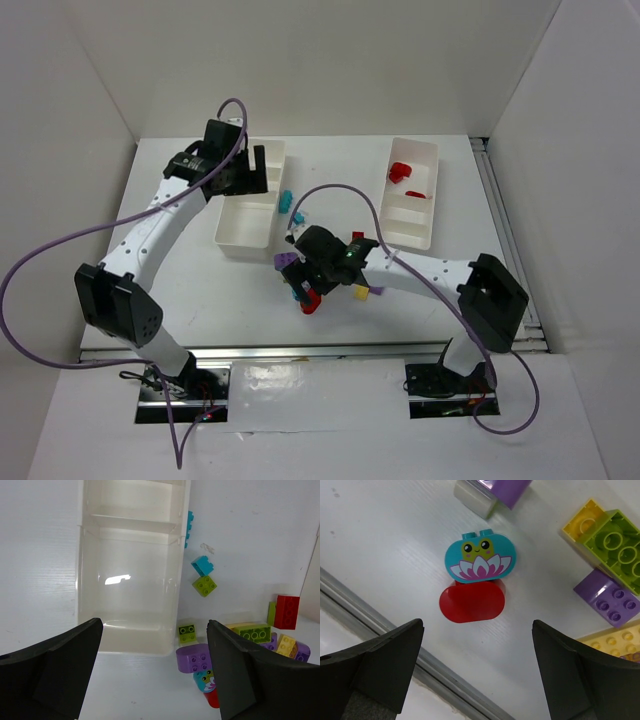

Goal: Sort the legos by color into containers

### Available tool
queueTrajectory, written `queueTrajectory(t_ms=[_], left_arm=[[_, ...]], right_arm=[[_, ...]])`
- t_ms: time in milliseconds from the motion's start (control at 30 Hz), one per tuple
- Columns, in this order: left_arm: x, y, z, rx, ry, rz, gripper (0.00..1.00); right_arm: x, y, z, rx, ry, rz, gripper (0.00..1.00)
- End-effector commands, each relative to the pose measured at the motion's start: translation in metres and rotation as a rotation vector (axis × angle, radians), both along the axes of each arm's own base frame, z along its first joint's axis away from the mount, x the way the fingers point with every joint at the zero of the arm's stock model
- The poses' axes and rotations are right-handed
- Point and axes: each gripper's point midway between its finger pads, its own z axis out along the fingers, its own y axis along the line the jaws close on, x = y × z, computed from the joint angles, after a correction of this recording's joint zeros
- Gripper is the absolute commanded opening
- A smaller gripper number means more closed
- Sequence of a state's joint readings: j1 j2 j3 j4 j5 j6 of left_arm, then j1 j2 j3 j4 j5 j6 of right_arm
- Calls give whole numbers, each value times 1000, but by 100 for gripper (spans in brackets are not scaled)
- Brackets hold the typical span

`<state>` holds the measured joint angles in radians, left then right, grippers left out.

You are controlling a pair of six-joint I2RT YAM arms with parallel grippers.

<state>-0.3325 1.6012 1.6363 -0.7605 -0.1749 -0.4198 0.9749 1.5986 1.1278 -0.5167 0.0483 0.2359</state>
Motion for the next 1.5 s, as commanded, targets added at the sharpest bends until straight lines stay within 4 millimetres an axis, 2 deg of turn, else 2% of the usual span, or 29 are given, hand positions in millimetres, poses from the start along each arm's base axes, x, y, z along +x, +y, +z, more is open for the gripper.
queueTrajectory(t_ms=[0,133,367,467,500,567,600,733,867,967,1000,1033,1067,1100,1133,1167,1200,1233,1267,1333,1367,1467], left_arm=[[-7,9,23,7,-61,9,96],[-8,9,20,10,-53,9,96],[-12,10,16,13,-44,9,96],[-12,10,16,13,-44,9,96],[-12,10,16,13,-44,9,96],[-12,10,16,13,-44,9,96],[-12,10,16,13,-44,9,96],[-12,8,16,5,-41,0,96],[-10,0,11,-21,-21,-19,96],[-12,-17,16,-98,-7,-105,97],[-13,-27,18,-128,0,-154,99],[-13,-33,13,-169,29,-187,99],[-17,-49,23,-267,40,-285,99],[-21,-57,22,-321,65,-345,99],[-19,-66,21,-379,85,-393,99],[-31,-84,27,-491,117,-500,99],[-27,-90,31,-543,94,-553,99],[-29,-98,30,-596,114,-588,99],[-41,-108,37,-680,135,-656,99],[-39,-117,41,-740,116,-717,99],[-37,-120,35,-761,136,-735,99],[-52,-128,37,-854,184,-840,100]], right_arm=[[17,10,8,28,-47,9,96],[27,21,-7,14,-33,40,94],[25,33,-34,-23,-9,81,98],[26,32,-45,-41,-5,76,93],[30,29,-50,-63,-16,49,86],[37,28,-45,-58,-46,17,79],[37,23,-45,-68,-54,-4,73],[52,11,-30,-38,-85,-77,55],[55,4,-8,0,-110,-114,51],[60,-5,12,13,-152,-145,51],[62,-6,31,47,-184,-153,51],[64,-11,40,60,-194,-167,51],[64,-12,49,81,-208,-168,51],[67,-14,70,124,-238,-182,51],[69,-21,76,125,-249,-197,51],[75,-25,87,141,-270,-209,51],[72,-22,104,192,-273,-174,51],[76,-28,109,203,-279,-175,51],[78,-29,118,221,-292,-170,51],[82,-33,131,257,-299,-175,51],[86,-35,136,264,-307,-186,51],[91,-37,137,290,-292,-194,51]])
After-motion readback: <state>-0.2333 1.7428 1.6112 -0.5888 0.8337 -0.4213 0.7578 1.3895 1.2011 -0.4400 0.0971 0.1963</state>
